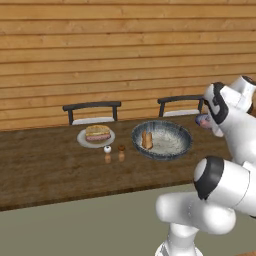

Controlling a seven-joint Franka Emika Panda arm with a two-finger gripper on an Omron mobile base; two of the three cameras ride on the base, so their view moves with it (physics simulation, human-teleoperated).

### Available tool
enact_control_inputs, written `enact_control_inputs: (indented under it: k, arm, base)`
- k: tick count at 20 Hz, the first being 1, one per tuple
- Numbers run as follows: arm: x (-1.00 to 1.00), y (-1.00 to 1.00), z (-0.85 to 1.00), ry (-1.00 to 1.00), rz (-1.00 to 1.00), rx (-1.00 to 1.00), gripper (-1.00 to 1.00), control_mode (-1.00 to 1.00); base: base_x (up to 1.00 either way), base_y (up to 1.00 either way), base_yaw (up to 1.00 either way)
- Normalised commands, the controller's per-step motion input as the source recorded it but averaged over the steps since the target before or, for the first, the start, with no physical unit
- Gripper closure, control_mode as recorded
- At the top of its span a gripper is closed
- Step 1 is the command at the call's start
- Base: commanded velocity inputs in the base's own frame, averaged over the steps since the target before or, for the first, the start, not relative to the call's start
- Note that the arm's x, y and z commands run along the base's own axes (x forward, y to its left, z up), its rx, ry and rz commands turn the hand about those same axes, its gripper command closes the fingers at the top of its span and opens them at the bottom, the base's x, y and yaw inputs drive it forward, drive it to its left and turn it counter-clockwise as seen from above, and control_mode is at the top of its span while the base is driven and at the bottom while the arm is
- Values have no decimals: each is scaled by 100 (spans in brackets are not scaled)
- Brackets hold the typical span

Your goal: Place one bun and one sausage from the bowl on each plate.

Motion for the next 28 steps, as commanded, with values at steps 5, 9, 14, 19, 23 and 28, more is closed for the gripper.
enact_control_inputs:
  k: [5,9,14,19,23,28]
  arm:
    - [-3,-100,0,11,-55,-8,100,-100]
    - [0,-88,0,9,-50,-12,100,-100]
    - [26,-25,-13,-1,-21,-11,100,-100]
    - [37,-5,-8,0,0,0,100,-100]
    - [26,-27,0,0,6,0,100,-100]
    - [25,-40,0,0,10,1,100,-100]
  base:
    - [0,0,0]
    - [0,0,0]
    - [0,0,0]
    - [0,0,0]
    - [0,0,0]
    - [0,0,0]
